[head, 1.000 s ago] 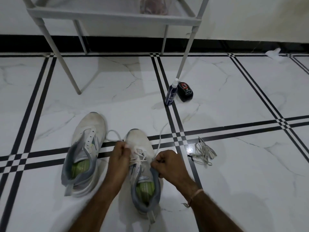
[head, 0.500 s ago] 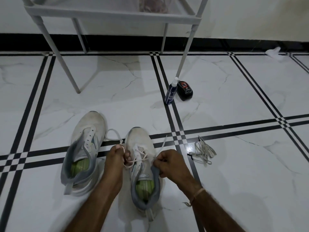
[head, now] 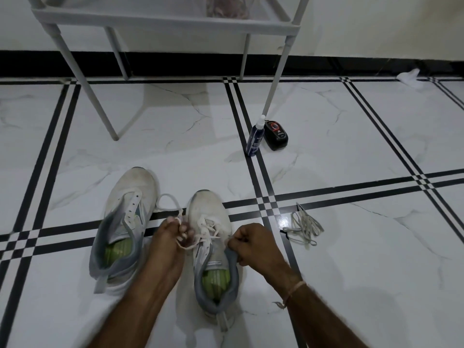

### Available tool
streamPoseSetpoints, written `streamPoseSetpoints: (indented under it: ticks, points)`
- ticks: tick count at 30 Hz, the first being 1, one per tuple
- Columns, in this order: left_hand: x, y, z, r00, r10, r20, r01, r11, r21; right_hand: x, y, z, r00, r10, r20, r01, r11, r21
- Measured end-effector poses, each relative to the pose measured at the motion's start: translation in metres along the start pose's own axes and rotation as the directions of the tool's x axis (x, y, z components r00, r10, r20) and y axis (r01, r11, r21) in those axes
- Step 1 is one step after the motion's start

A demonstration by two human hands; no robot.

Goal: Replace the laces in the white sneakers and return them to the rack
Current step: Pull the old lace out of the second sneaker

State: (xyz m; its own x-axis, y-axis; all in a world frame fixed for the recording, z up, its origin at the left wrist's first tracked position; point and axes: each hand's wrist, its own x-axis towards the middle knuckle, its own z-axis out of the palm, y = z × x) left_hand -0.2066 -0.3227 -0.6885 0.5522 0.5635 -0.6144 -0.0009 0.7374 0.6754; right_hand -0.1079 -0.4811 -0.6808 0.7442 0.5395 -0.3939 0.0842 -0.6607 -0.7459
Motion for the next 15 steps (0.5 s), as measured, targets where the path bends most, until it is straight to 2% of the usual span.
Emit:
streamPoseSetpoints:
  ticks: [1,2,3,4,5,6,7,8,9,10,11,12,13,14,15]
  points:
    - [-0.001,-0.001,-0.001,0.995,0.097,0.011,-0.097,0.965,0.244,0.001,-0.001,0.0,1.0,-0.006,0.003,0.006,1.0,-0.013]
    - [-0.001,-0.005,-0.004,0.961,0.238,0.139,-0.275,0.778,0.566,0.001,-0.001,0.001,1.0,-0.018,0.007,0.018,0.999,-0.031]
    - [-0.001,-0.011,-0.009,0.889,0.31,0.339,-0.448,0.425,0.786,0.001,-0.002,0.003,1.0,-0.03,0.01,0.03,0.999,-0.045]
    - [0.004,-0.019,-0.014,0.813,0.314,0.491,-0.542,0.097,0.835,0.001,-0.002,0.004,0.999,-0.038,0.011,0.038,0.998,-0.049]
    - [0.008,-0.022,-0.016,0.742,0.288,0.606,-0.603,-0.11,0.79,0.001,-0.002,0.005,0.999,-0.039,0.012,0.04,0.998,-0.052]
    - [0.013,-0.022,-0.015,0.723,0.26,0.64,-0.616,-0.177,0.768,0.001,-0.002,0.006,0.999,-0.04,0.013,0.04,0.998,-0.058]
    - [0.015,-0.021,-0.012,0.733,0.242,0.636,-0.616,-0.162,0.771,0.002,-0.001,0.006,0.999,-0.037,0.015,0.038,0.997,-0.066]
    - [0.013,-0.021,-0.008,0.772,0.267,0.577,-0.591,-0.034,0.806,0.001,-0.001,0.006,0.999,-0.035,0.018,0.036,0.997,-0.067]
    - [0.011,-0.021,-0.006,0.853,0.295,0.43,-0.508,0.283,0.814,0.001,-0.001,0.006,0.999,-0.033,0.022,0.034,0.997,-0.064]
    - [0.011,-0.018,-0.005,0.951,0.228,0.21,-0.31,0.664,0.68,0.0,-0.001,0.004,0.999,-0.033,0.023,0.034,0.997,-0.066]
    - [0.01,-0.014,-0.006,0.996,0.077,0.036,-0.085,0.931,0.354,0.0,0.0,0.002,0.999,-0.03,0.02,0.032,0.997,-0.069]
    - [0.009,-0.009,-0.013,0.995,-0.068,-0.075,0.07,0.997,0.02,0.0,0.002,0.001,1.0,-0.024,0.02,0.025,0.998,-0.064]
    - [0.011,-0.007,-0.021,0.981,-0.132,-0.143,0.113,0.984,-0.135,-0.001,0.003,0.0,1.0,-0.012,0.021,0.014,0.998,-0.054]
    - [0.011,-0.005,-0.027,0.972,-0.119,-0.201,0.111,0.993,-0.05,-0.001,0.004,-0.001,1.0,-0.006,0.022,0.006,0.999,-0.036]
    - [0.01,-0.004,-0.031,0.974,-0.026,-0.225,0.062,0.986,0.155,-0.002,0.004,-0.001,0.999,-0.008,0.031,0.009,0.999,-0.037]
